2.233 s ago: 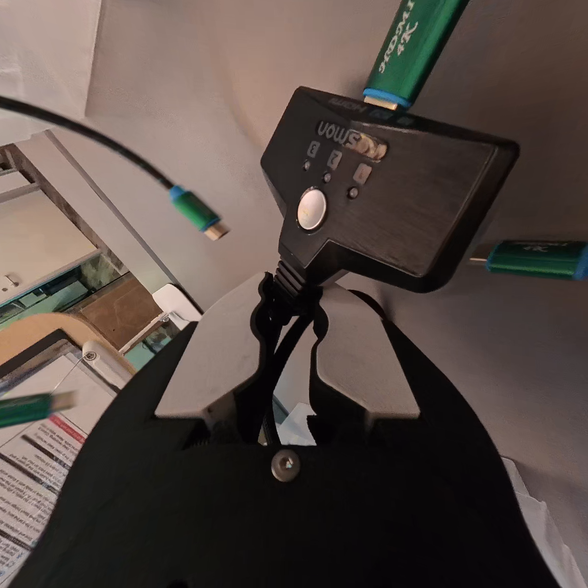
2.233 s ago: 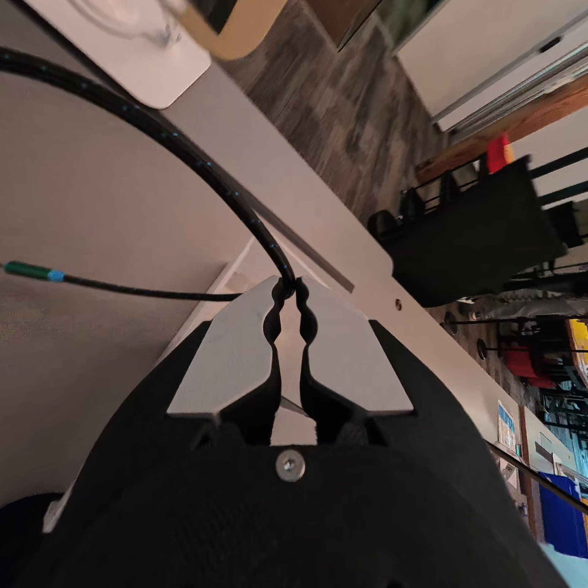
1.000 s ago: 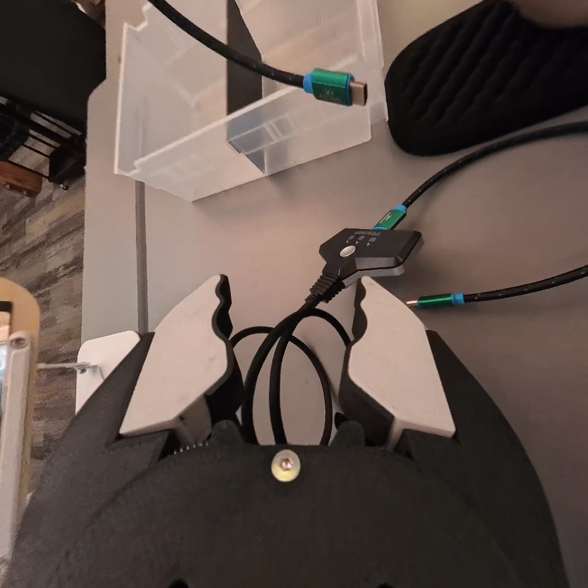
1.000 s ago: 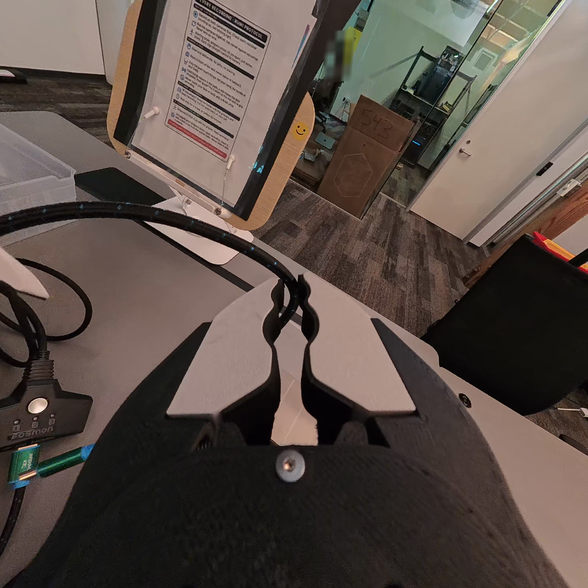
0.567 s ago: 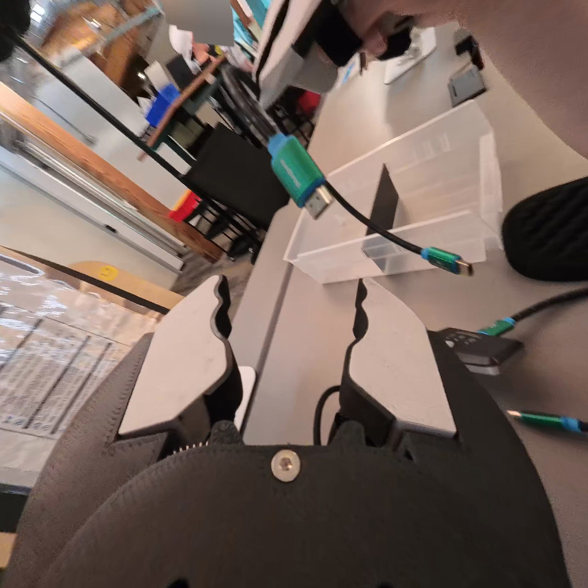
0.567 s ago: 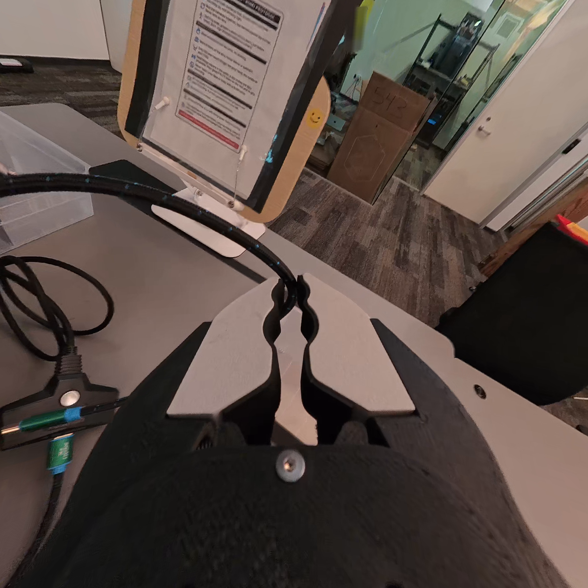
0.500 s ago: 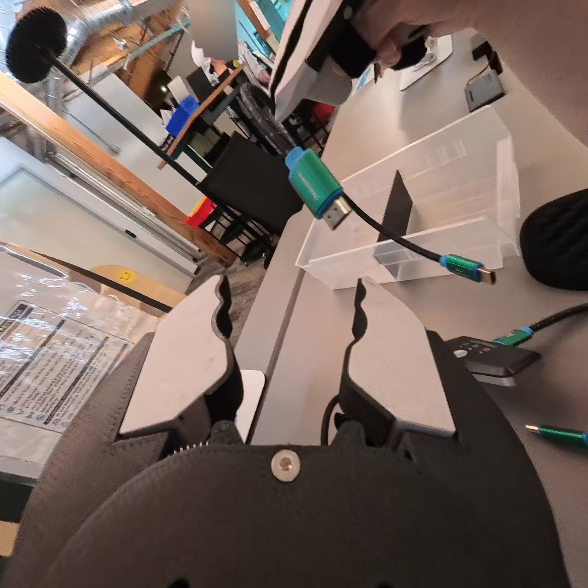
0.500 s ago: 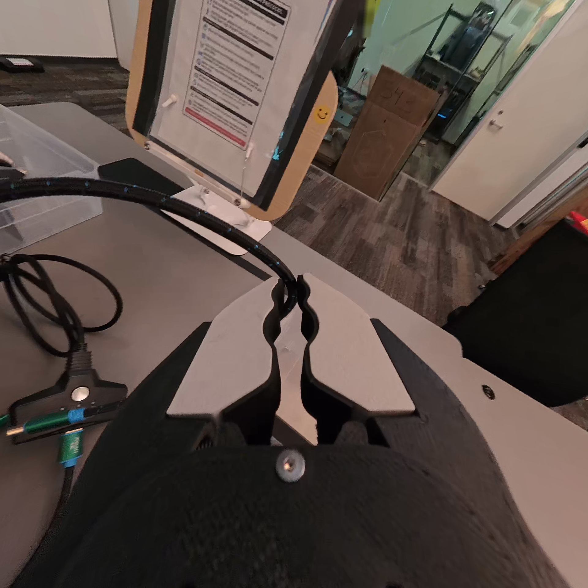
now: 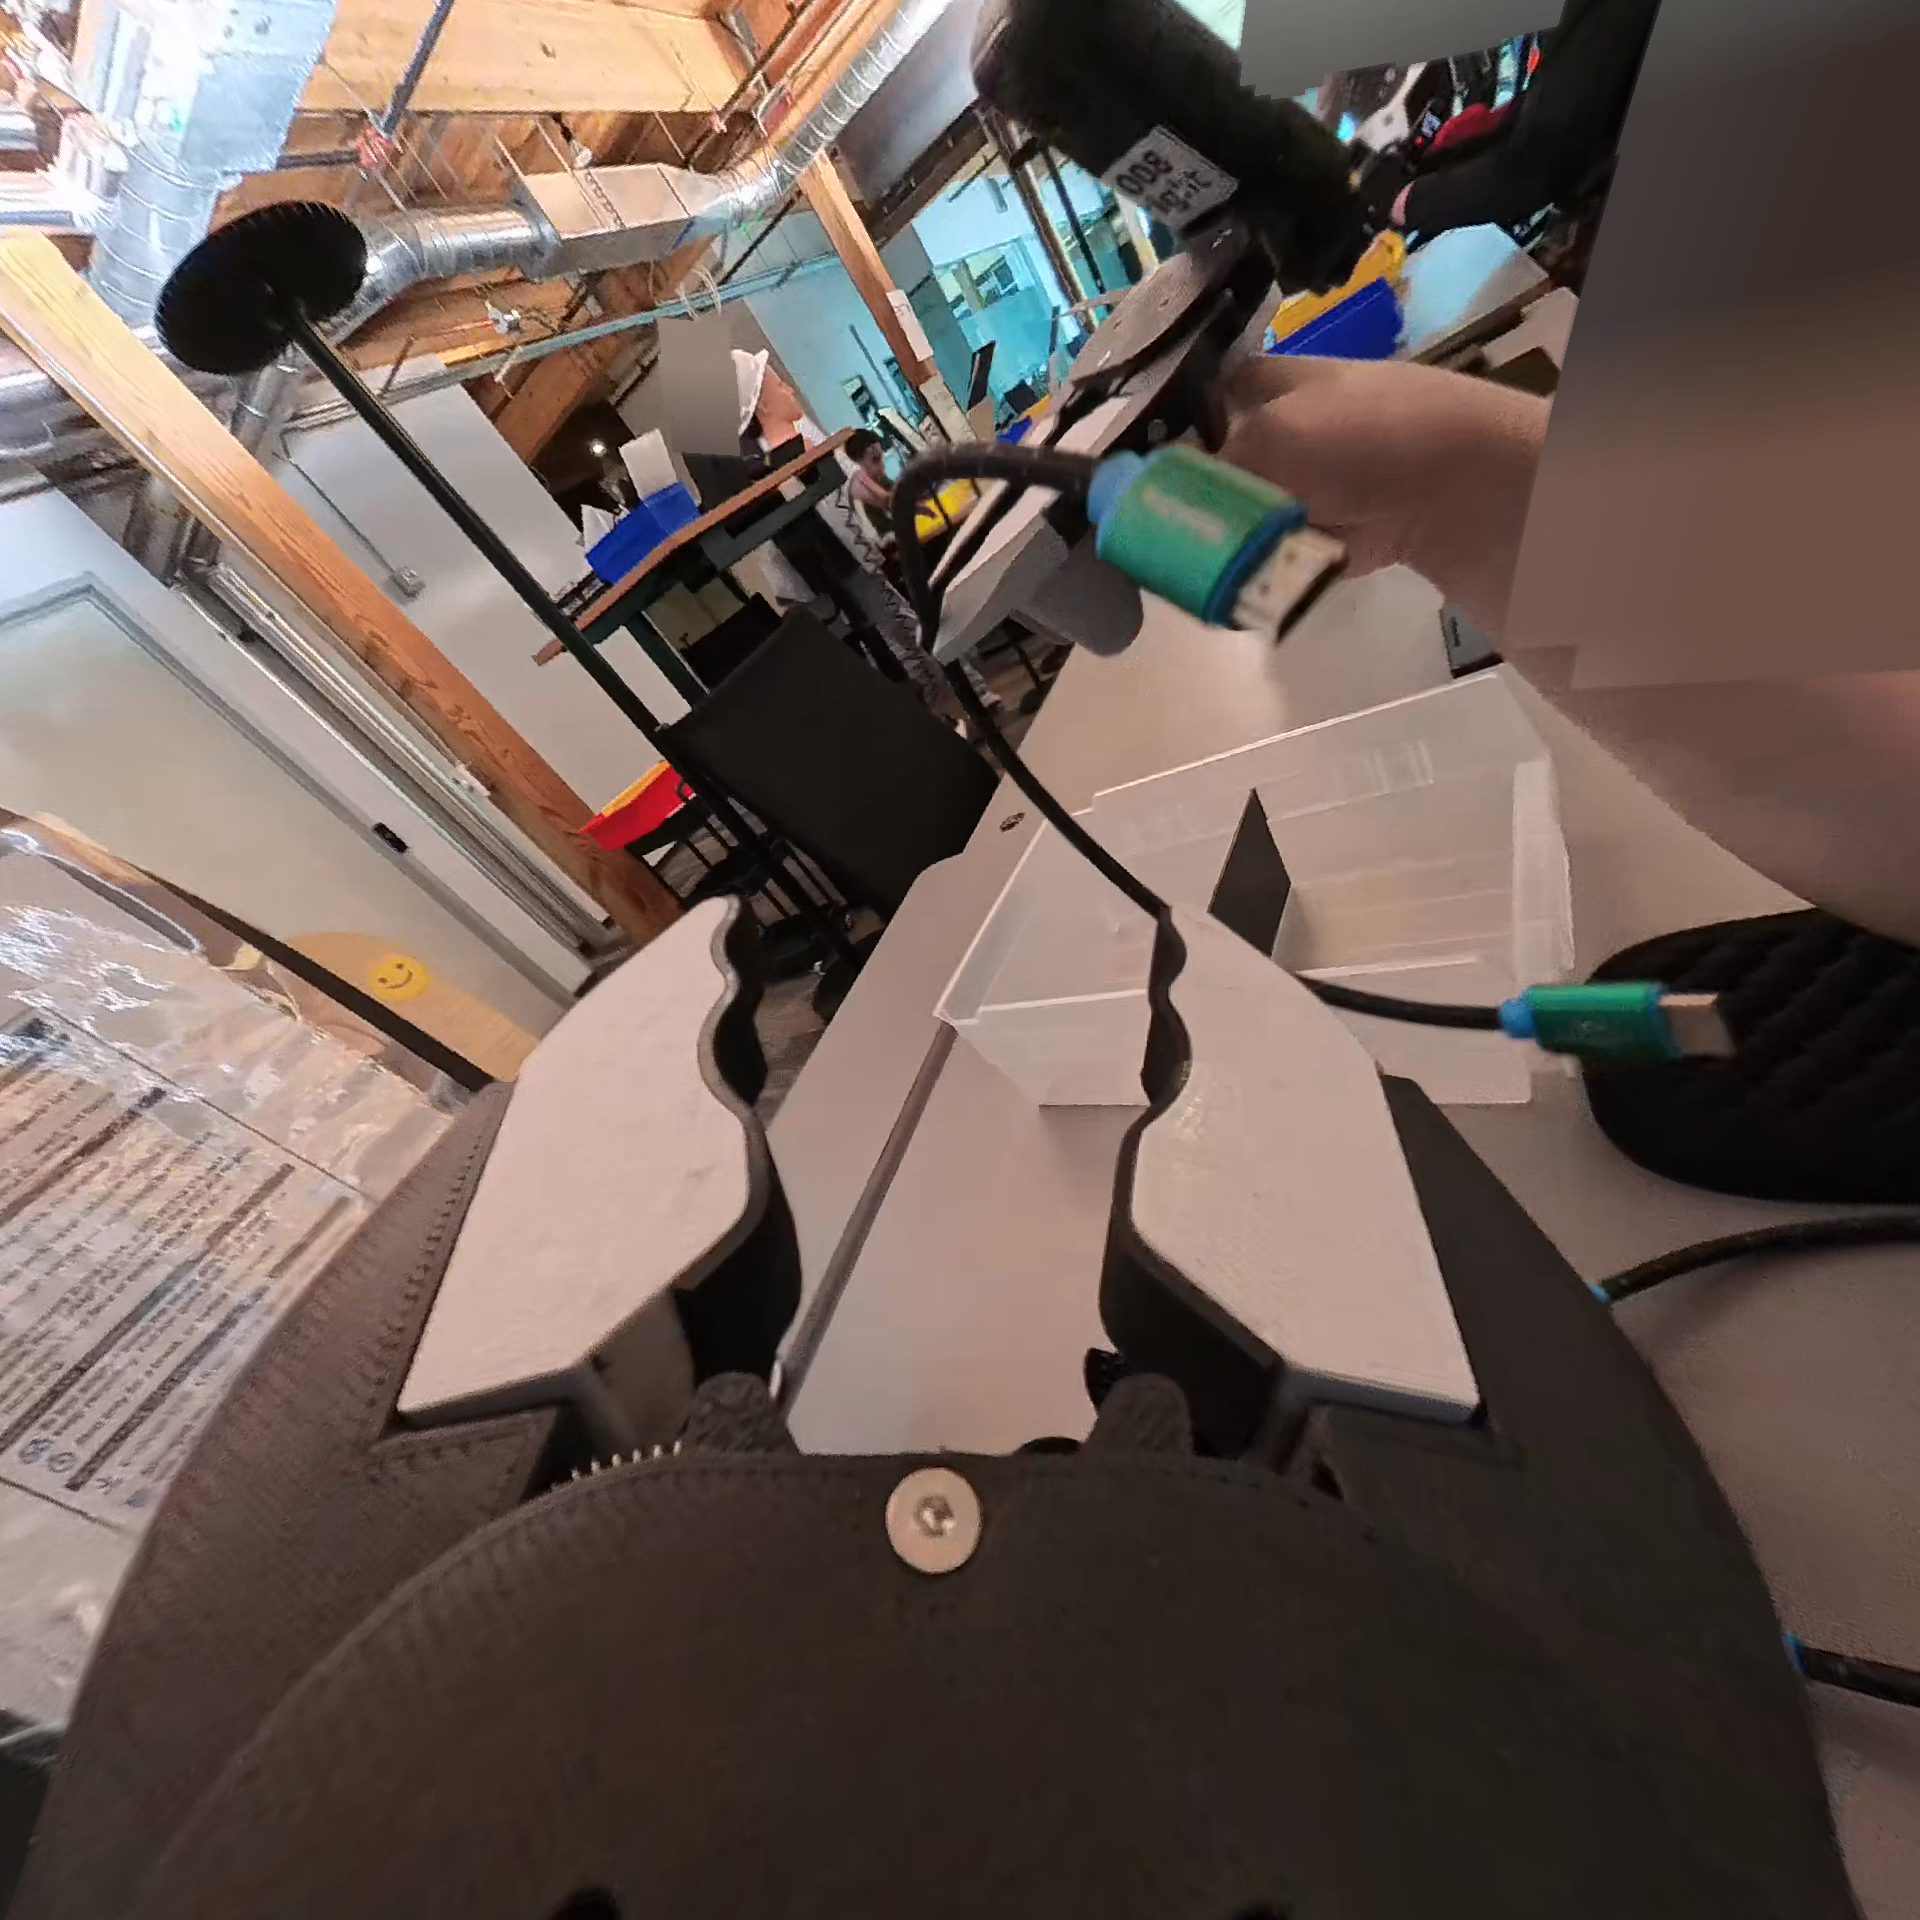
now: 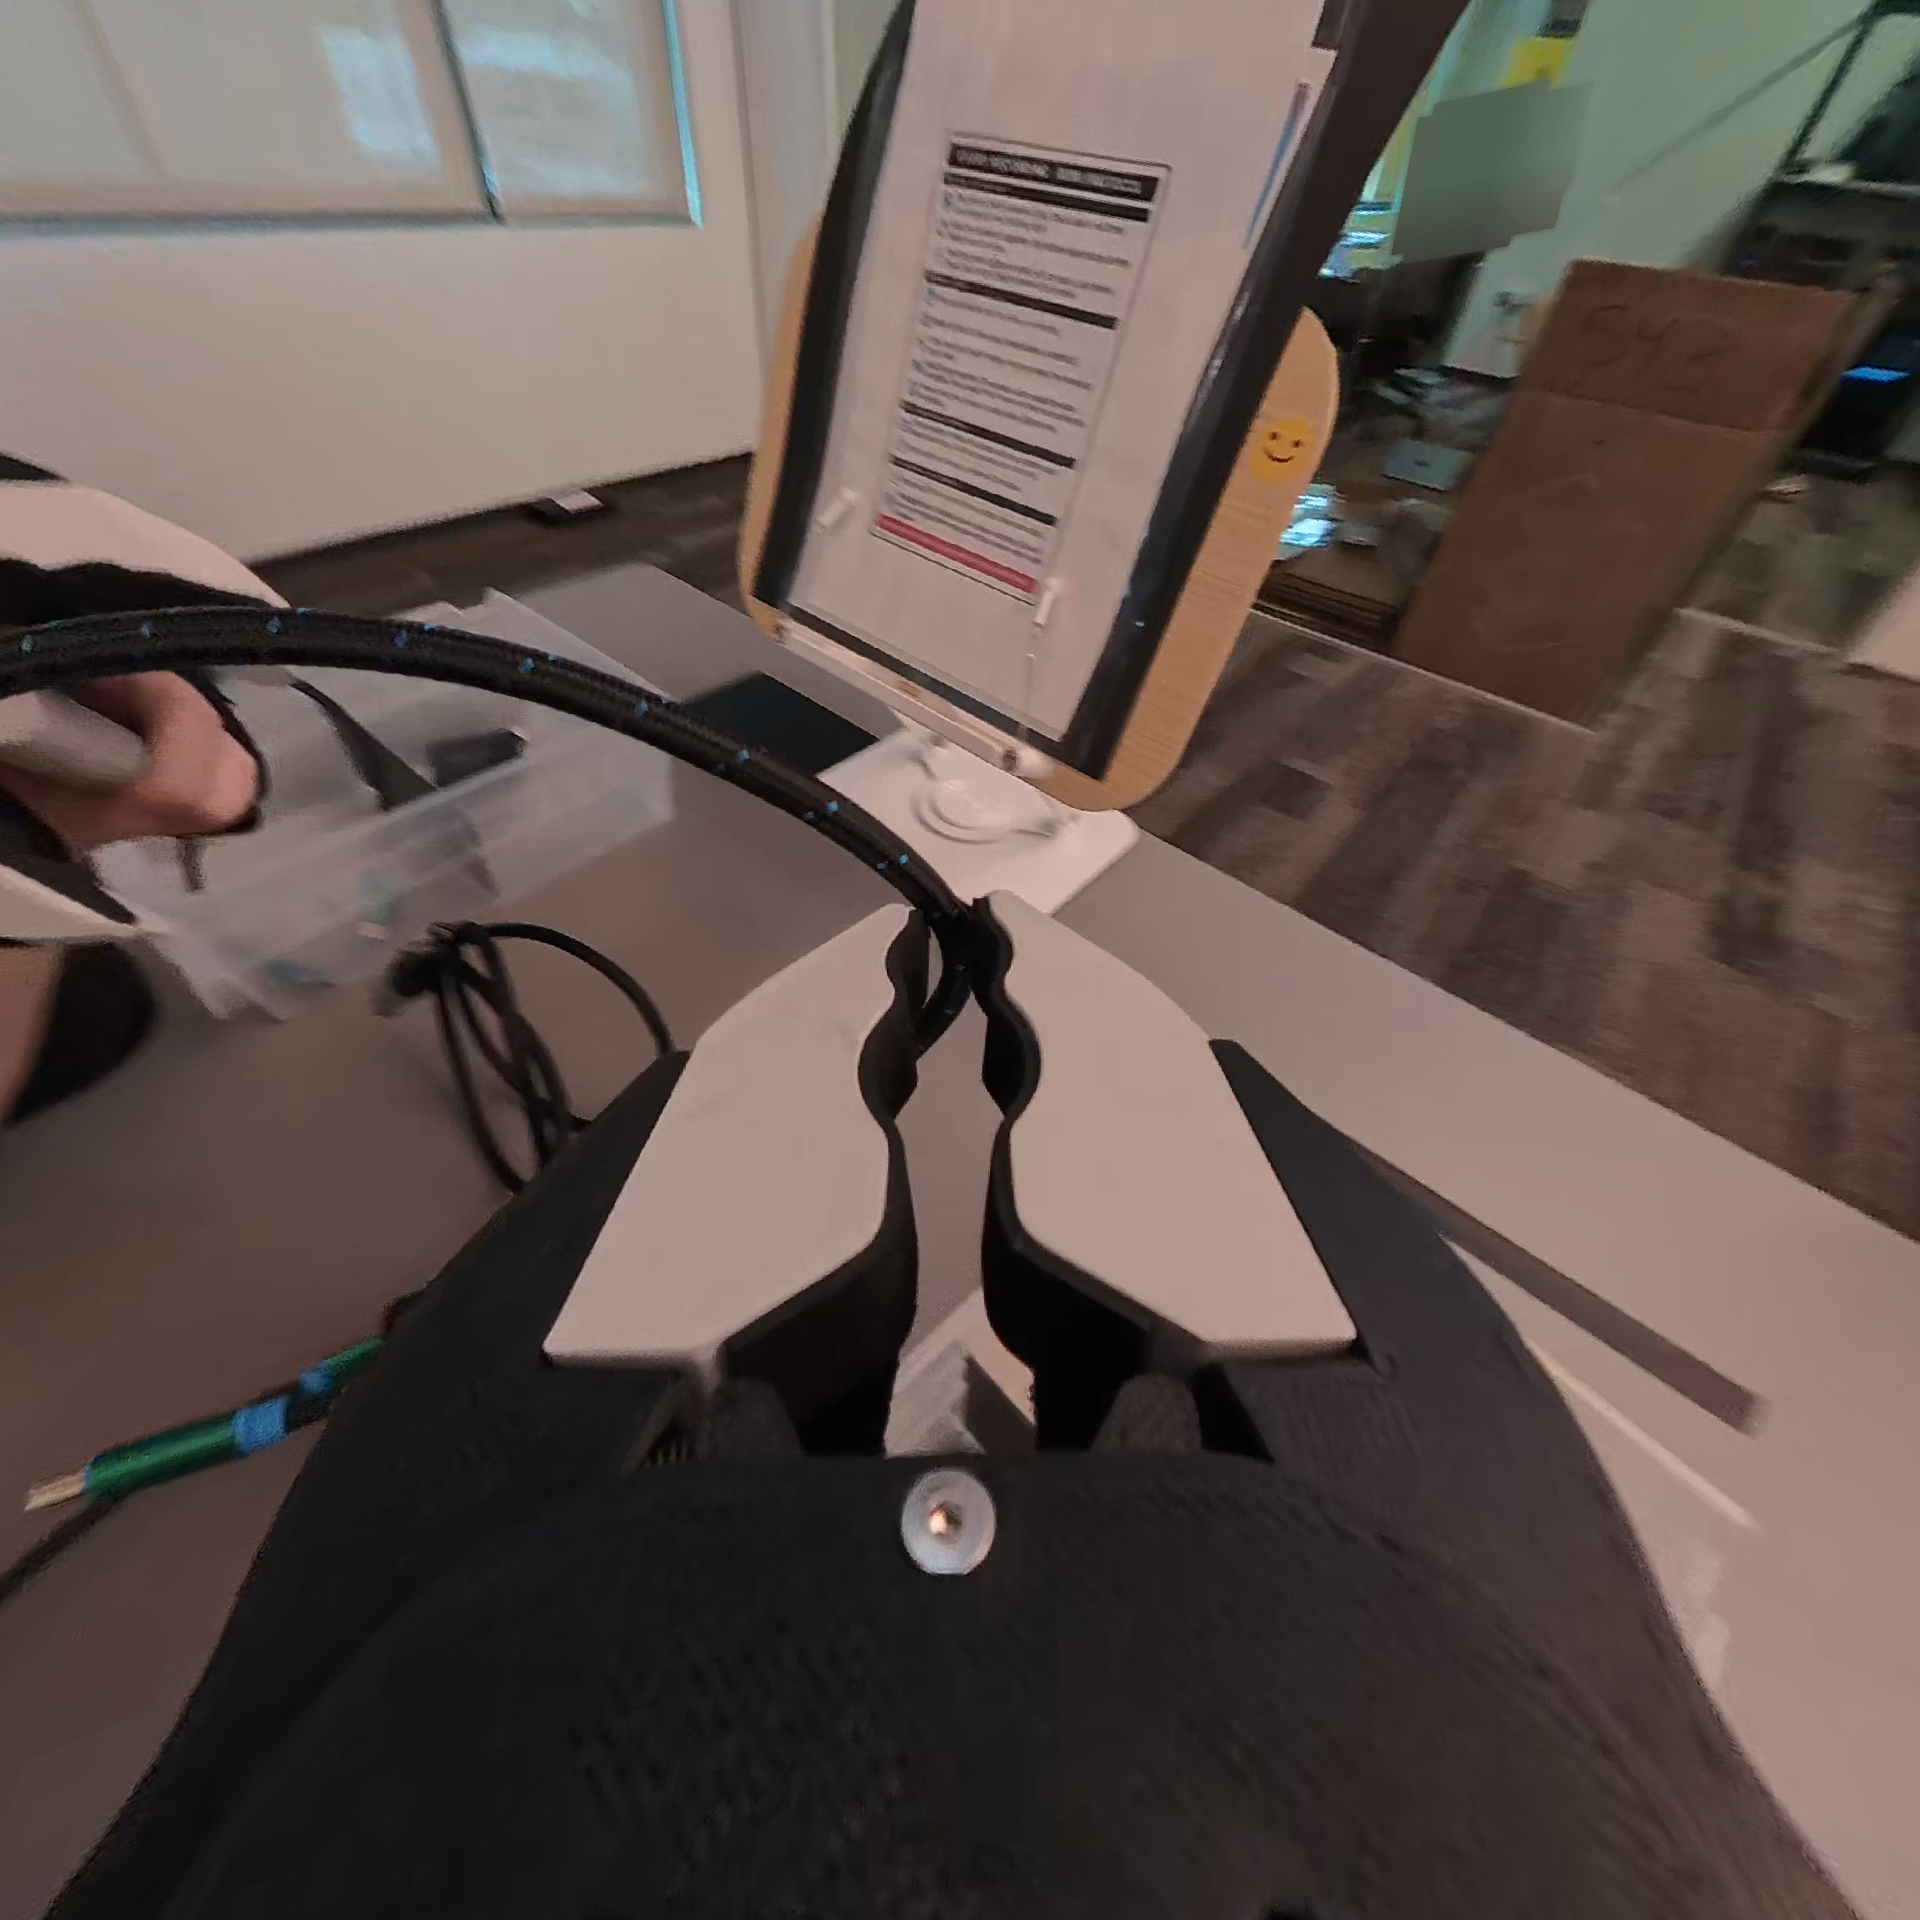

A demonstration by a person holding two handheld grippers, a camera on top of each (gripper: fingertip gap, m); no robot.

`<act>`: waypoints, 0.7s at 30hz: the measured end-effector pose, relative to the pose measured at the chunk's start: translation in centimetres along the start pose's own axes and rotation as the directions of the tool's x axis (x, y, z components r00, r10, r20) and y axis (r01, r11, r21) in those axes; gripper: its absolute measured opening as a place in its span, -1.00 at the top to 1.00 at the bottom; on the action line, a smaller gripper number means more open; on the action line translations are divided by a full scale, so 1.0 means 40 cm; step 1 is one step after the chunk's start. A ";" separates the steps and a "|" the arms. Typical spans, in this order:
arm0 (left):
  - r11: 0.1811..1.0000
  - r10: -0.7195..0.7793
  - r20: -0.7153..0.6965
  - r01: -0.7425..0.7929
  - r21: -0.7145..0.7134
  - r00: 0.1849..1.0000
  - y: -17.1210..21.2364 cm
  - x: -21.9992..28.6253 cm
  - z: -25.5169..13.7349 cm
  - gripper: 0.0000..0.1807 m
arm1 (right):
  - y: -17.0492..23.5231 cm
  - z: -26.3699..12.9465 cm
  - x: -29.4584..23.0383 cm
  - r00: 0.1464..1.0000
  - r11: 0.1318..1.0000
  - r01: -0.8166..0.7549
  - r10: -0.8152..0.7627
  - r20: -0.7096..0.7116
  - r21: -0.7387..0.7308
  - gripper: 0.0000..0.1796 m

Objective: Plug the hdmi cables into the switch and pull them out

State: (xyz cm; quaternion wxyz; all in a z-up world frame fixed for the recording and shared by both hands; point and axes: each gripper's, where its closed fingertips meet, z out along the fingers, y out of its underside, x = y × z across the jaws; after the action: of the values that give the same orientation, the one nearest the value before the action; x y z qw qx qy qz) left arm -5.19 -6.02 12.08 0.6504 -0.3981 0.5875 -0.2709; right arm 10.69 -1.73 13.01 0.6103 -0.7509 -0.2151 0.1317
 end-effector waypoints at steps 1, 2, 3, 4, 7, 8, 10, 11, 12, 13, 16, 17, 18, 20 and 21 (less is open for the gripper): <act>1.000 0.019 0.009 -0.019 -0.009 1.000 -0.002 0.001 0.000 0.21 | 0.001 0.001 -0.002 1.000 1.000 -0.019 0.019 0.022 0.007 0.90; 0.999 0.036 0.013 -0.036 -0.018 0.999 -0.004 0.006 0.001 0.21 | 0.000 0.001 -0.003 0.998 0.999 -0.036 0.035 0.042 0.015 0.90; 0.998 0.051 0.012 -0.051 -0.023 0.999 -0.009 0.012 0.002 0.20 | -0.002 0.000 -0.003 0.997 0.998 -0.051 0.049 0.054 0.022 0.90; 0.998 0.067 0.014 -0.067 -0.024 0.998 -0.015 0.019 0.004 0.20 | -0.003 0.001 -0.002 0.996 0.998 -0.063 0.061 0.065 0.027 0.90; 0.996 0.086 0.002 -0.086 -0.016 0.996 -0.039 0.045 0.008 0.23 | -0.002 0.003 0.001 0.994 0.996 -0.087 0.084 0.076 0.029 0.90; 0.997 0.072 -0.004 -0.072 -0.013 0.997 -0.048 0.052 0.011 0.23 | 0.000 0.002 0.002 0.993 0.996 -0.090 0.088 0.076 0.028 0.90; 1.000 -0.006 -0.034 0.006 -0.007 0.999 -0.066 0.068 0.016 0.25 | 0.004 0.002 0.011 0.995 0.996 -0.090 0.088 0.054 0.024 0.90; 0.998 -0.066 -0.055 0.065 -0.012 0.996 -0.074 0.074 0.019 0.24 | 0.003 0.003 0.015 0.996 0.996 -0.086 0.085 0.039 0.027 0.90; 0.993 -0.120 -0.074 0.119 -0.025 0.990 -0.078 0.079 0.022 0.22 | 0.000 0.006 0.016 0.996 0.996 -0.081 0.080 0.035 0.029 0.90; 0.988 -0.153 -0.088 0.151 -0.036 0.984 -0.081 0.083 0.023 0.18 | 0.000 0.007 0.014 0.996 0.997 -0.078 0.077 0.035 0.025 0.90; 0.994 -0.105 -0.033 0.104 -0.031 0.994 -0.088 0.071 0.020 0.20 | 0.000 0.018 0.012 0.997 0.997 -0.078 0.078 0.021 0.015 0.89; 0.998 -0.048 0.012 0.048 -0.034 0.999 -0.088 0.062 0.018 0.22 | 0.002 0.022 0.010 0.996 0.996 -0.083 0.083 0.013 0.009 0.89; 0.999 0.019 0.047 -0.016 -0.044 0.999 -0.088 0.060 0.016 0.22 | 0.003 0.028 0.010 0.996 0.996 -0.088 0.088 0.006 0.002 0.89; 0.990 0.129 0.111 -0.121 -0.071 0.985 -0.090 0.054 0.014 0.20 | 0.006 0.032 0.007 0.995 0.995 -0.099 0.099 -0.008 -0.009 0.89; 0.980 0.189 0.158 -0.177 -0.086 0.969 -0.091 0.045 0.013 0.20 | 0.007 0.036 0.003 0.994 0.994 -0.106 0.106 -0.010 -0.015 0.90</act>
State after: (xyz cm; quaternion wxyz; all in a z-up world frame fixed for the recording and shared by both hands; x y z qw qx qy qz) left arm -3.96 -9.34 14.15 0.7045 -0.3862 0.5749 -0.1549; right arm 10.19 -0.47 12.44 0.5978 -0.7665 -0.1732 0.1585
